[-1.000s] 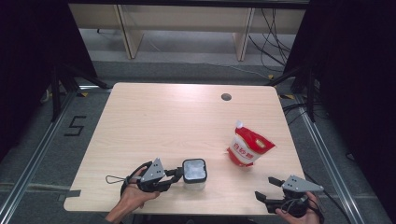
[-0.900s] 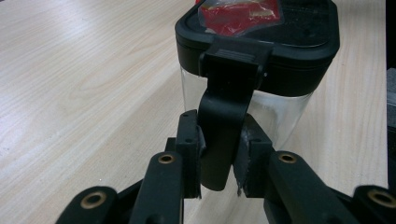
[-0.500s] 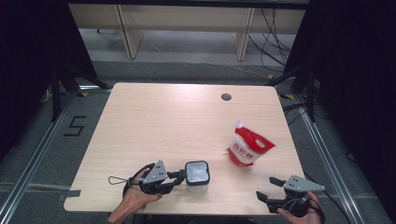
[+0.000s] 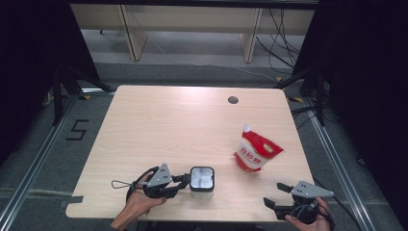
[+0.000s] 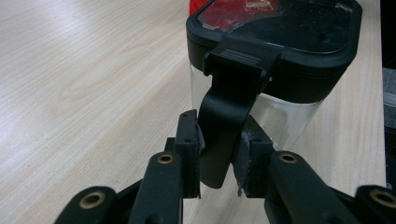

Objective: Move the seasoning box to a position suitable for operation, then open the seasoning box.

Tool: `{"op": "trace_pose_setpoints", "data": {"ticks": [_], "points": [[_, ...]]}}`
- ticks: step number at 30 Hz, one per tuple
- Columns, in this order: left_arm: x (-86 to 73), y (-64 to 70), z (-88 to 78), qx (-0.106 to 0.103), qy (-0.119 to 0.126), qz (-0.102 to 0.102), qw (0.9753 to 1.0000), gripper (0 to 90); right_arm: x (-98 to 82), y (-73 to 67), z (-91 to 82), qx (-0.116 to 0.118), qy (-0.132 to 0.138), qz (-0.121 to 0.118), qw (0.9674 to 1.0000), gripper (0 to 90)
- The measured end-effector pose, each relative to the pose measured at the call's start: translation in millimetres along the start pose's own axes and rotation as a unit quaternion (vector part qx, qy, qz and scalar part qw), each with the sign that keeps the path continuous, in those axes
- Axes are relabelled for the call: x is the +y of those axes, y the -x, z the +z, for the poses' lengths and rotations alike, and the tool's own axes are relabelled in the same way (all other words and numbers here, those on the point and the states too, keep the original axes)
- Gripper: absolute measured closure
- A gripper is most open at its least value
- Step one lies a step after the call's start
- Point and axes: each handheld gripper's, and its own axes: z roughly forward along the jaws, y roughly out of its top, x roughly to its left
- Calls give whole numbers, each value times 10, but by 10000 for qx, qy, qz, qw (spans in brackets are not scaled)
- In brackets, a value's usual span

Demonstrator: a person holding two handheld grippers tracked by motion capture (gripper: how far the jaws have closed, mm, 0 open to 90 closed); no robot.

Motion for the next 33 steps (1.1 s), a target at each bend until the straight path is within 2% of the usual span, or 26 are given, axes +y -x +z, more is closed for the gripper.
{"op": "trace_pose_setpoints", "data": {"ticks": [1,2,3,4,6,7,10,11,12,13,16,17,19,20,21,22,23,24,25,26,27,29,30,31,32,33], "points": [[0,0,0,0,0,0,10000,710,0,-1,1,4,-11,2,10000,231],[0,-3,-8,-81,-2,-128,9999,644,-1,-4,1,12,-12,2,10000,231],[1,-6,-22,-145,-51,-127,9998,611,0,-14,-2,50,-14,91,9999,231],[4,-8,-48,-72,-86,-42,9999,569,1,-23,-6,49,-36,100,9999,231],[15,-14,-101,-61,-131,-42,9999,497,9,-27,-4,53,0,34,10000,231],[20,-24,-137,-50,-170,-78,9998,481,7,-43,6,24,-59,127,9999,231],[35,-20,-220,17,-57,-265,9996,435,6,-46,1,61,-108,97,9999,235],[49,-35,-267,24,-118,-155,9998,429,7,-55,-6,102,-110,130,9998,237],[55,-18,-293,31,-93,-220,9997,417,8,-68,-14,83,-151,212,9996,237],[59,-16,-309,60,-105,-197,9997,410,10,-60,-7,98,-112,123,9998,237],[70,26,-358,91,-129,-264,9995,409,15,-63,10,50,-64,80,9999,236],[80,37,-376,58,-129,-257,9996,414,19,-52,11,-11,-64,-43,10000,236],[101,70,-414,84,-59,-237,9997,450,27,-72,9,64,-62,-21,10000,236],[119,81,-441,171,-17,-173,9997,492,29,-103,2,40,-70,70,9999,236],[137,91,-455,142,71,-198,9997,524,39,-83,2,2,-36,-115,9999,236],[150,108,-467,159,131,-270,9994,557,37,-116,0,64,-95,55,9999,236],[179,117,-491,177,213,-228,9994,586,36,-105,14,32,-36,-65,10000,236],[203,122,-506,216,251,-200,9993,633,39,-98,25,108,-41,-104,9999,236],[231,112,-535,223,253,-81,9994,665,38,-102,23,80,-44,-76,9999,235],[257,120,-550,243,346,-148,9990,711,35,-115,16,61,-81,38,9999,236],[283,109,-561,258,410,-121,9988,741,40,-86,14,5,-56,-128,9999,235],[330,100,-543,263,471,-172,9984,806,36,-75,22,65,-68,-97,9999,235],[344,95,-514,194,504,-155,9984,832,35,-64,29,15,22,-203,9998,235],[352,106,-495,187,486,-219,9984,845,31,-82,26,12,-2,-44,10000,235],[364,106,-466,147,457,-206,9986,858,31,-93,26,16,-9,-15,10000,235],[375,120,-427,154,434,-229,9987,871,37,-75,25,-32,8,-177,9998,235]]}}
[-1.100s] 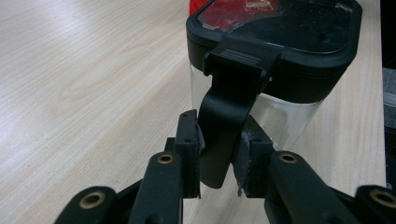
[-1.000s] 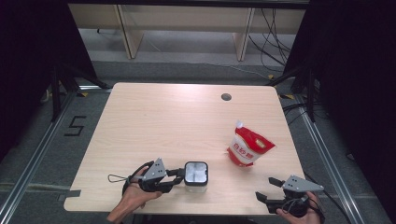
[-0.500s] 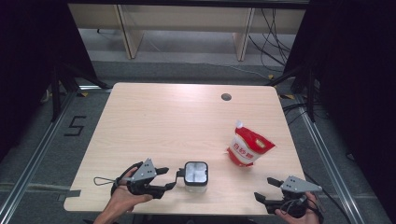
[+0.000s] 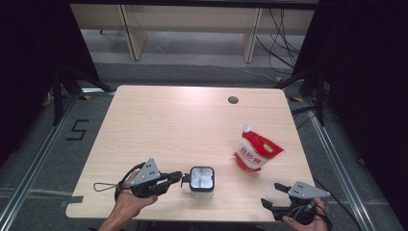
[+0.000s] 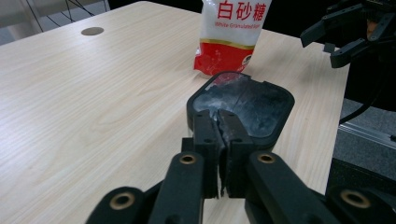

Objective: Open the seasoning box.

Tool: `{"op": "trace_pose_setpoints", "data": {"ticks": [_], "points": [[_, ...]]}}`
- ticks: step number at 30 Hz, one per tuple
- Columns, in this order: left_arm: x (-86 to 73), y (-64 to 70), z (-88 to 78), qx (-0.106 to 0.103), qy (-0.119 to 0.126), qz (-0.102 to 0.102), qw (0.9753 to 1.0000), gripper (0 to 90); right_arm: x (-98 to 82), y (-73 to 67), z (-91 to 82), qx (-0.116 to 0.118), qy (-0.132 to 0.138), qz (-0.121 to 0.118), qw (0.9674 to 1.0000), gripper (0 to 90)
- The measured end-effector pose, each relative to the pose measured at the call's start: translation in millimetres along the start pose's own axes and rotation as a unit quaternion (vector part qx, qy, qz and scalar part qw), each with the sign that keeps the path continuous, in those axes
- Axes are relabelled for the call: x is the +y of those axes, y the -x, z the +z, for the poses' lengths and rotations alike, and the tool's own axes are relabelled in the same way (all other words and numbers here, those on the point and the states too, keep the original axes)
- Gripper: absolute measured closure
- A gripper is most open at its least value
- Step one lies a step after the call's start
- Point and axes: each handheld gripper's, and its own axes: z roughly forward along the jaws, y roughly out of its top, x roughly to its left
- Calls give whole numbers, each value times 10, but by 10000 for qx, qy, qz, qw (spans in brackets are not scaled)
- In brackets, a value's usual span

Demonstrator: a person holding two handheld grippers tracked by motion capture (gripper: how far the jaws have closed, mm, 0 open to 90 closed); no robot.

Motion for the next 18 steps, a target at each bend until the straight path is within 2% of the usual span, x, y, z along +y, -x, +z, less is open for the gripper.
{"op": "trace_pose_setpoints", "data": {"ticks": [1,3,4,5,7,8,12,13,14,15,18], "points": [[5,7,22,-17,-27,-1,10000,885,1,-14,9,127,-44,115,9998,235],[21,10,61,-34,-62,67,10000,889,4,-6,4,15,-7,-15,10000,235],[25,8,73,-47,-64,61,10000,890,3,-25,0,52,-78,131,9999,235],[29,18,78,-17,-76,0,10000,890,5,-28,-2,40,-85,131,9999,235],[36,-2,76,-1,-101,90,9999,890,5,-44,-5,45,-99,203,9997,235],[32,-13,76,33,-108,62,9999,890,6,-34,0,45,-74,128,9999,235],[7,-39,105,-1,-48,-135,9999,890,5,-49,13,132,-101,187,9997,235],[9,-46,105,21,-68,-77,9999,890,7,-54,13,155,-98,211,9996,235],[9,-49,112,12,-76,-82,9999,890,9,-31,21,146,-71,88,9998,235],[8,-55,121,-36,-66,-70,9999,890,9,-31,22,146,-67,85,9998,235],[9,-51,135,-4,-108,-58,9999,890,10,-31,20,159,-59,107,9998,235]]}}
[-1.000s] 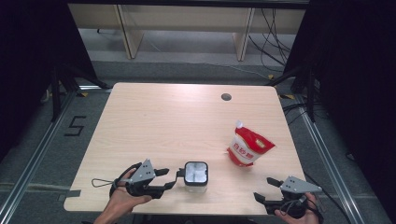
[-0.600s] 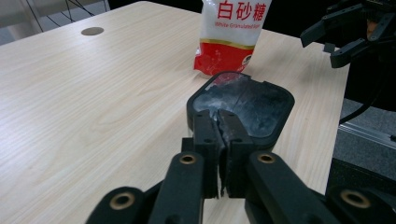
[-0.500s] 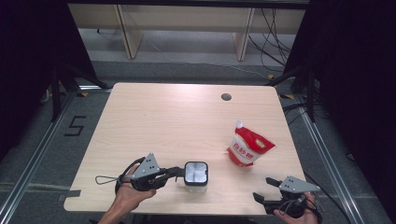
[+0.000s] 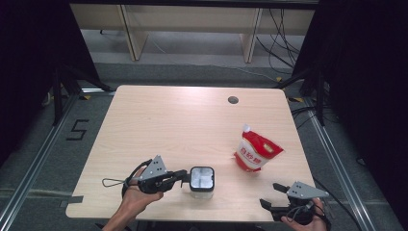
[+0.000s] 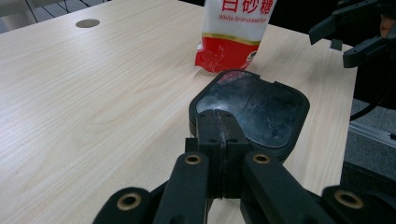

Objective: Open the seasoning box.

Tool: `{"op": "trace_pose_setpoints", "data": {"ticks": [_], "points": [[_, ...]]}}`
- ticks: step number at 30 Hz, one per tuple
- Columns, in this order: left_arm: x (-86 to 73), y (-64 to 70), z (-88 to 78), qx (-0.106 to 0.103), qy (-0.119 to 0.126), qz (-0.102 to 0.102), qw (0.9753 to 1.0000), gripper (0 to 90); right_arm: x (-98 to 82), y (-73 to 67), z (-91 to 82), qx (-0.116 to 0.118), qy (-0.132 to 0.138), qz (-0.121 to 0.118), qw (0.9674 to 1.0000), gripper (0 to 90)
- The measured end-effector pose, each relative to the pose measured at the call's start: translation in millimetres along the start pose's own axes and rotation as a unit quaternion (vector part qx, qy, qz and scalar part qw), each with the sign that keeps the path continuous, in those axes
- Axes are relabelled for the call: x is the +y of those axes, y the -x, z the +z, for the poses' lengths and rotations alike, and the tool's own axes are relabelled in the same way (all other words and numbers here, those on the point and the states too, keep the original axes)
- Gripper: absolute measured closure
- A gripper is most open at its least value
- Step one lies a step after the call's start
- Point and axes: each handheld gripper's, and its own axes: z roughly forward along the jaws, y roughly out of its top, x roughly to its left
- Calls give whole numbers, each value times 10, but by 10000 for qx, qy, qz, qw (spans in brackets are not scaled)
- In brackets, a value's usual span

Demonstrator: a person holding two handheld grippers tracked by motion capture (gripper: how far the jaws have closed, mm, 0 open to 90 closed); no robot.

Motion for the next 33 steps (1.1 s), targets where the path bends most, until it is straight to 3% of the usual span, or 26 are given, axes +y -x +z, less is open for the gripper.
{"op": "trace_pose_setpoints", "data": {"ticks": [3,4,6,8,10,16,18,19,20,22,23,28,29,30,33], "points": [[-9,-5,7,7,13,-34,10000,891,-2,-23,-10,-30,-57,109,9999,235],[-12,-8,9,26,-14,17,10000,891,-1,1,0,14,-6,-3,10000,235],[-37,-8,27,70,-112,57,9999,891,-2,-9,-4,-13,-21,27,10000,235],[-78,-36,34,82,-169,-39,9998,891,0,0,0,-6,-9,-23,10000,235],[-89,-48,35,27,-108,-195,9997,891,5,1,-1,-44,4,-112,9999,235],[-21,-16,20,13,43,-21,10000,891,6,2,-3,-102,6,-168,9998,235],[-8,-15,16,-24,99,-76,9999,891,6,3,4,-83,12,-162,9998,235],[-8,-9,16,4,66,-64,10000,891,4,-13,10,-9,0,-31,10000,235],[-15,-9,26,-12,57,-63,10000,891,5,7,17,-42,15,-151,9999,235],[-18,-14,30,-29,89,-98,9999,891,7,-9,17,40,-35,-67,10000,235],[-16,-15,28,-27,82,-97,9999,891,9,-24,1,-36,-68,-30,10000,235],[-14,-21,30,-47,70,-45,10000,891,9,-3,22,-52,0,-173,9998,235],[-20,-14,30,-28,87,-137,9999,891,11,-14,14,-37,-21,-120,9999,235],[-25,-18,27,-32,86,-98,9999,891,8,-43,9,-21,-51,27,10000,235],[-36,-20,27,-33,125,-167,9998,891,19,-29,36,90,-35,-119,9999,241]]}}
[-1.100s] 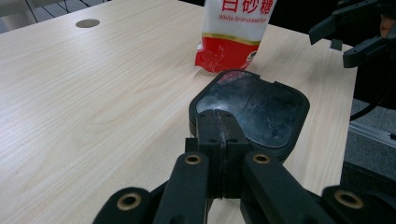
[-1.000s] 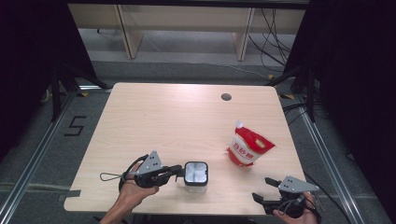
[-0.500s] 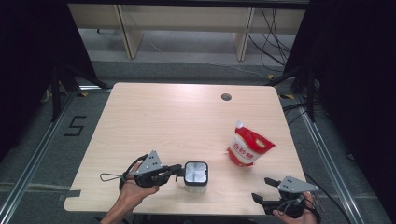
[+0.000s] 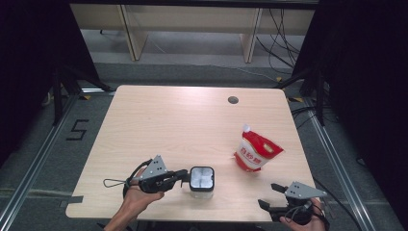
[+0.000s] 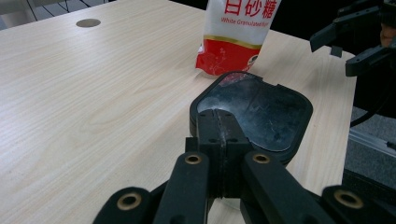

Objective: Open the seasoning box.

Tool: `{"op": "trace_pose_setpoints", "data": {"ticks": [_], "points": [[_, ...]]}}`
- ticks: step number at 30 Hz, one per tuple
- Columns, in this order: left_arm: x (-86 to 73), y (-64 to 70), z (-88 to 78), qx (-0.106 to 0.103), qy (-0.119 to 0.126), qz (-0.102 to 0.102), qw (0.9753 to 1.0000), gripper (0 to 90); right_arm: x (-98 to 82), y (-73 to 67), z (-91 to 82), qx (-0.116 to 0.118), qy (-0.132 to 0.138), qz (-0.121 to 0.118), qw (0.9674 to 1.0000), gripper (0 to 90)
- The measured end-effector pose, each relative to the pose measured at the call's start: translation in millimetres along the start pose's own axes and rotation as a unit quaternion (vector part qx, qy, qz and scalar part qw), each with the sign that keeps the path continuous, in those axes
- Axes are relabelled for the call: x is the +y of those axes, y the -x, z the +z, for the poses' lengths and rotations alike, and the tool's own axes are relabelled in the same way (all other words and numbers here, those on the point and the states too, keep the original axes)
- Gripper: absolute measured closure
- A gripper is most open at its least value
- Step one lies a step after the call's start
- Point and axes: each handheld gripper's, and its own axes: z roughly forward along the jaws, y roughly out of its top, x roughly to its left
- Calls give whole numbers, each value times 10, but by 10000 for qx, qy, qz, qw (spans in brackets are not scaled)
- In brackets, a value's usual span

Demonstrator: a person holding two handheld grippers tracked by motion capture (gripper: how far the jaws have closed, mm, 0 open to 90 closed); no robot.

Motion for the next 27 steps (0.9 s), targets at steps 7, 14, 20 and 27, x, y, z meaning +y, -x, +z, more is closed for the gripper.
{"op": "trace_pose_setpoints", "data": {"ticks": [7,14,20,27], "points": [[-22,12,8,2,110,-184,9998,891,97,-90,-28,-55,538,-179,9984,374],[-28,-3,7,-32,153,-170,9997,891,215,-194,75,53,881,-417,9952,529],[-32,-15,6,-56,164,-184,9997,891,325,-271,252,264,975,-680,9926,640],[-39,-11,5,-37,178,-220,9996,891,477,-391,503,509,902,-942,9902,723]]}}
